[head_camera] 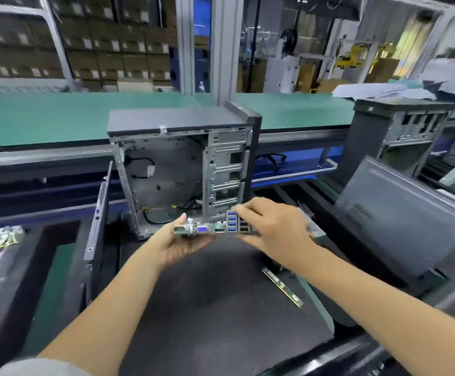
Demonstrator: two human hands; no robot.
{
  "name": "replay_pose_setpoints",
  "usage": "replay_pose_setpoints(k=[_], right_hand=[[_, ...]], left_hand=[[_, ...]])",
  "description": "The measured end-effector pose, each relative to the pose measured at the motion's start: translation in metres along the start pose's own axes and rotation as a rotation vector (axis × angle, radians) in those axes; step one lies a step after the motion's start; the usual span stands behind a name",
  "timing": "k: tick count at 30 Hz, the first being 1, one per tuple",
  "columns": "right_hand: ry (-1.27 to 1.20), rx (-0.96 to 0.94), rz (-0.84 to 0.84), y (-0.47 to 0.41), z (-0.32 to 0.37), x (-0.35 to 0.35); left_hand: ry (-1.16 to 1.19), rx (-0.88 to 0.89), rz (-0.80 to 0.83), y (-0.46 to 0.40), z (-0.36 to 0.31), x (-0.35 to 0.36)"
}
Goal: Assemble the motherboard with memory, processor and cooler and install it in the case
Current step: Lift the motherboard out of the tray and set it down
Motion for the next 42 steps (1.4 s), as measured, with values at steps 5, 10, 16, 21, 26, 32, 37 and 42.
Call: replay_pose_setpoints(k=[5, 10, 16, 21, 26, 32, 37, 42], right_hand=[[-0.036, -0.311, 0.007, 0.052, 0.064, 0.051], [-0.075, -0.373, 0.104, 0.089, 0.085, 0.095], [-0.157, -0.384, 0.198, 0.131, 0.104, 0.135], [-0.174, -0.418, 0.246, 0.146, 0.109, 0.156], [-0.141, -0.46, 0.324, 0.165, 0.104, 0.176], [-0.164, -0.467, 0.383, 0.17, 0.098, 0.185], [-0.194, -0.496, 0.433, 0.165, 0.102, 0.184], [-0.188, -0.495, 0.486, 0.162, 0.106, 0.187]], left_hand=[[-0.077, -0.074, -0.188, 0.018, 0.034, -0.08], [0.005, -0.086, -0.293, 0.019, 0.068, -0.125], [-0.189, -0.089, -0.404, 0.007, 0.088, -0.156], [-0.358, 0.241, -0.751, 0.014, 0.053, -0.185], [-0.982, 0.414, -0.784, 0.024, 0.026, -0.151], [-0.982, 0.366, -0.663, 0.019, 0.026, -0.146], [-1.04, 0.34, -0.618, 0.016, 0.023, -0.143], [-1.107, 0.329, -0.568, 0.015, 0.021, -0.14]])
Point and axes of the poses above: each hand's wrist, its own y-axis away from the middle knuckle, its own x-axis out of the palm, z = x × y, the point moved 10 cm from there along -y, towards the middle knuckle, and after that the axes turned 1 degree about x, right-handed, at the moved point
